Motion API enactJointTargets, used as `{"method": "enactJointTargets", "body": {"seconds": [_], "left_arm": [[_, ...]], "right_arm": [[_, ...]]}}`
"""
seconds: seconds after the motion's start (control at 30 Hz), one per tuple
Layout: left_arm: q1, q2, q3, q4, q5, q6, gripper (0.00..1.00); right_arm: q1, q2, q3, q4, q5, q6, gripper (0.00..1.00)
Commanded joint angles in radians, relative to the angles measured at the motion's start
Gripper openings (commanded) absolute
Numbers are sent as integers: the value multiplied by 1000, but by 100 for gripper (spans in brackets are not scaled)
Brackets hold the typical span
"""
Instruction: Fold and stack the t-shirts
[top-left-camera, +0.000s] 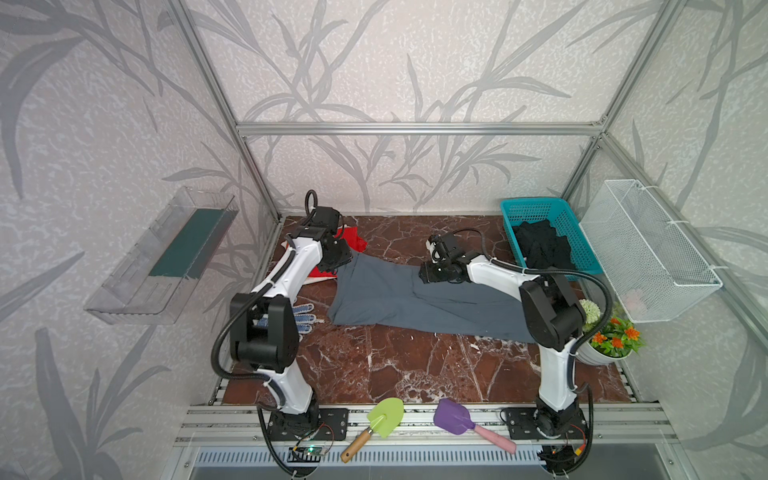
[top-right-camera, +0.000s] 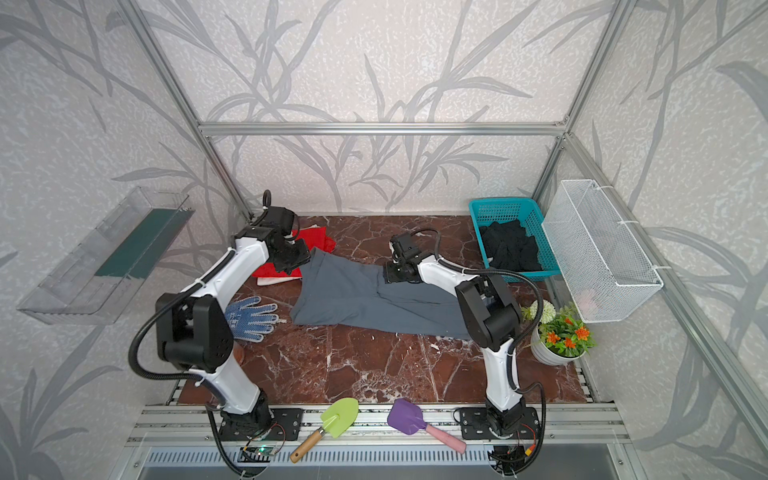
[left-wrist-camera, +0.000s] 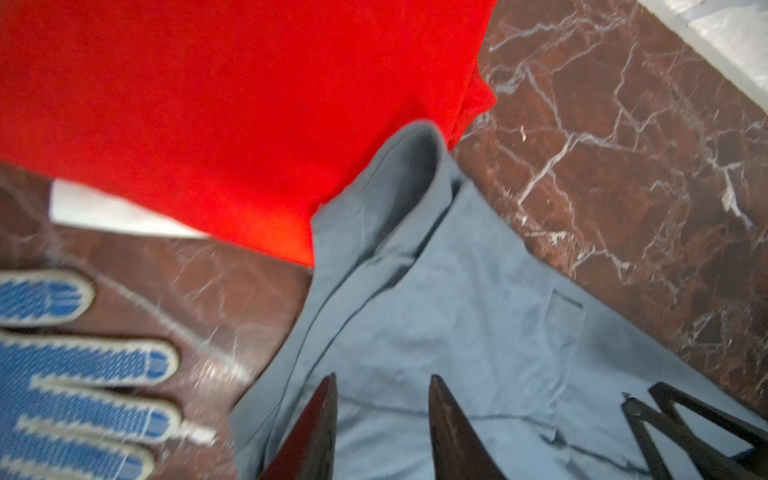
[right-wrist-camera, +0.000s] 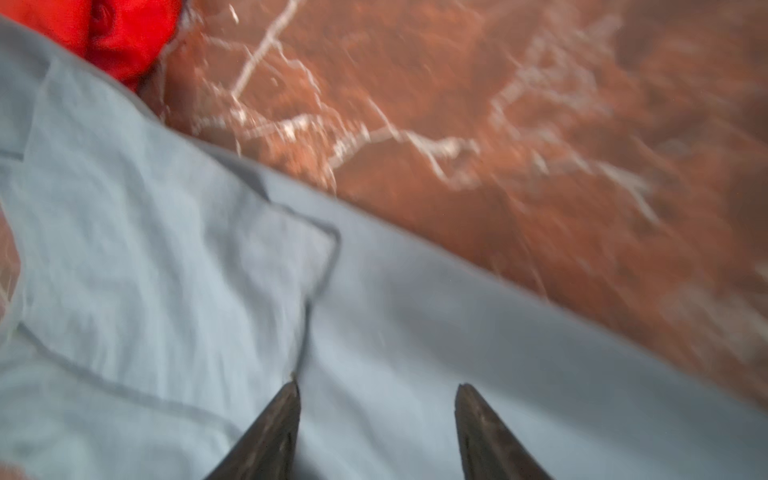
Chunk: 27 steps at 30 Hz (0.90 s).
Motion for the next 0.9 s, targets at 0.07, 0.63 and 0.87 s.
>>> {"method": "enactJointTargets", "body": {"seconds": [0.07, 0.63, 0.87], "left_arm": [[-5, -116, -263, -58, 8, -16, 37], [-26, -134, -451, 42, -71, -45, 39], [1, -18, -433, 36, -88, -61, 25]], "right_arm": [[-95, -227, -193, -252, 58, 91, 60], [-396, -611, -566, -418, 66, 114, 61], [-487, -619, -632, -386, 34, 116, 61]]}}
